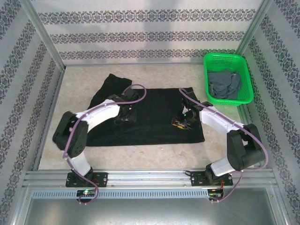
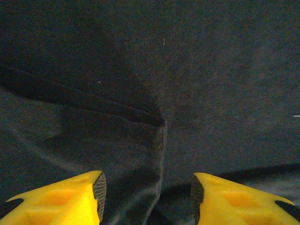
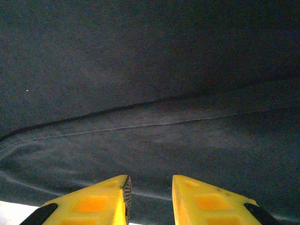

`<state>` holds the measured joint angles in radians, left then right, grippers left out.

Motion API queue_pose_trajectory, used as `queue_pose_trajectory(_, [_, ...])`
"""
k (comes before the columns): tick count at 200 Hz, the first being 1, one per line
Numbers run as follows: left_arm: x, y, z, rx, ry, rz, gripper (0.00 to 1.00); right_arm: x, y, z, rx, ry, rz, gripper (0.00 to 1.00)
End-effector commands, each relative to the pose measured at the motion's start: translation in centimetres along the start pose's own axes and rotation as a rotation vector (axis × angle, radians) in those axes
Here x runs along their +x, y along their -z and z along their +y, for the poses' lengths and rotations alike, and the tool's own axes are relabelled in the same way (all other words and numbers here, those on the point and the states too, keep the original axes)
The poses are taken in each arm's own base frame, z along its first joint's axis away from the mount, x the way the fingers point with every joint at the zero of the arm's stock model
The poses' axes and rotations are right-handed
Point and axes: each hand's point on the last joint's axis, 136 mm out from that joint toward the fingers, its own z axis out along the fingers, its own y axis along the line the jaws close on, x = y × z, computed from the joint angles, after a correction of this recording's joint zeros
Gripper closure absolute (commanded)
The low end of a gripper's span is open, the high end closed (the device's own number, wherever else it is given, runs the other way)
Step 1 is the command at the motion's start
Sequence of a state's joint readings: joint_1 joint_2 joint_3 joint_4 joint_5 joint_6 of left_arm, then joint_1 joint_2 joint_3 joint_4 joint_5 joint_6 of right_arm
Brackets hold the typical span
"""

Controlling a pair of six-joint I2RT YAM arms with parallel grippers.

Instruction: Fold and stack the t-shirts

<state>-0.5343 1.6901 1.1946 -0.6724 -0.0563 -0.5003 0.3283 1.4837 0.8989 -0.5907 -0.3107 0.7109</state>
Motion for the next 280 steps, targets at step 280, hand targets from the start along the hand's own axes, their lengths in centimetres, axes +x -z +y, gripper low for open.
queue_pose_trajectory(280, [-7.4, 2.9, 22.3, 0.053, 0.974, -0.157, 0.56, -6.3, 1.4, 8.3, -0.033, 0.096, -0.083, 0.6])
